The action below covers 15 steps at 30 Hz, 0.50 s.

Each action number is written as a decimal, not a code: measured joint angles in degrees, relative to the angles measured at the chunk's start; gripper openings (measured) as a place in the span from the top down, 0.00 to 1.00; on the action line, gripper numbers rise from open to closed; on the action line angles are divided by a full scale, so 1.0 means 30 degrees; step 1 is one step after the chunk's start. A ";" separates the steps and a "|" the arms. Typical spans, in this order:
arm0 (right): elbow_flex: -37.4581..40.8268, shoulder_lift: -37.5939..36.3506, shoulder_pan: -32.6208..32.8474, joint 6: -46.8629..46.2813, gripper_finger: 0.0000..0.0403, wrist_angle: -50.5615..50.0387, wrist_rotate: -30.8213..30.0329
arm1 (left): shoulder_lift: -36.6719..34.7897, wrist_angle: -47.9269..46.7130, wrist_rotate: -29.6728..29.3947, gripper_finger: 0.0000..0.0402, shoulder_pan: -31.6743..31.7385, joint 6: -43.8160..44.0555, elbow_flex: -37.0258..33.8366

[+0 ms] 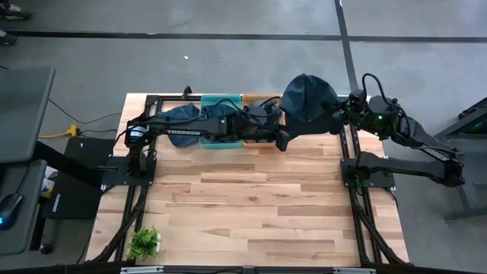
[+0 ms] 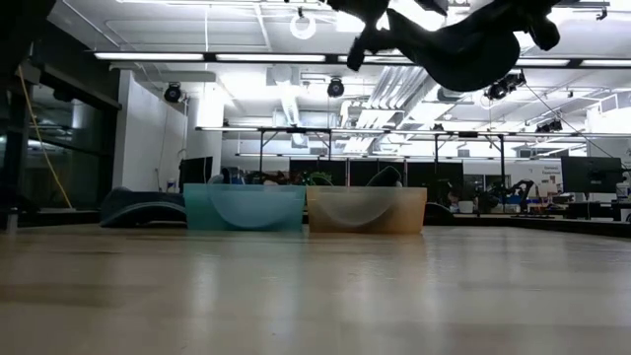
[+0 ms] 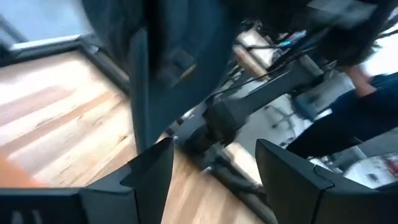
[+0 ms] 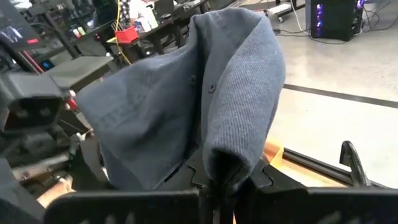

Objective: Pick & Place hat
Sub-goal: Put the bottom blue cap into the green bin

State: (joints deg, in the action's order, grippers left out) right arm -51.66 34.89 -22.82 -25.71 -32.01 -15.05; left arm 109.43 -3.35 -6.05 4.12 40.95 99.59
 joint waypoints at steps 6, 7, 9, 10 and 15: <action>0.0000 0.0003 -0.0011 -0.0452 0.95 0.0036 0.0361 | -0.0075 -0.0134 -0.1266 0.44 0.0000 -0.0094 0.0064; 0.0000 -0.0004 -0.0011 -0.0546 0.95 0.0036 0.0456 | -0.0067 -0.0342 -0.1478 0.44 -0.0005 -0.0142 0.0055; 0.0000 0.0005 -0.0007 -0.0796 0.95 -0.0055 0.0571 | -0.0026 -0.0606 -0.1935 0.44 0.0000 -0.0398 0.0044; 0.0000 0.0007 -0.0004 -0.0796 0.95 -0.0114 0.0575 | -0.0024 -0.0654 -0.2216 0.44 0.0000 -0.0651 0.0044; 0.0000 -0.0007 -0.0011 -0.0796 0.95 -0.0691 0.0561 | -0.0031 -0.1501 -0.3338 0.44 -0.0007 -0.1720 0.0044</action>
State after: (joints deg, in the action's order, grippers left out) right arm -51.66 34.87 -22.85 -28.10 -34.08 -13.37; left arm 109.34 -7.85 -16.07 4.10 35.79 99.72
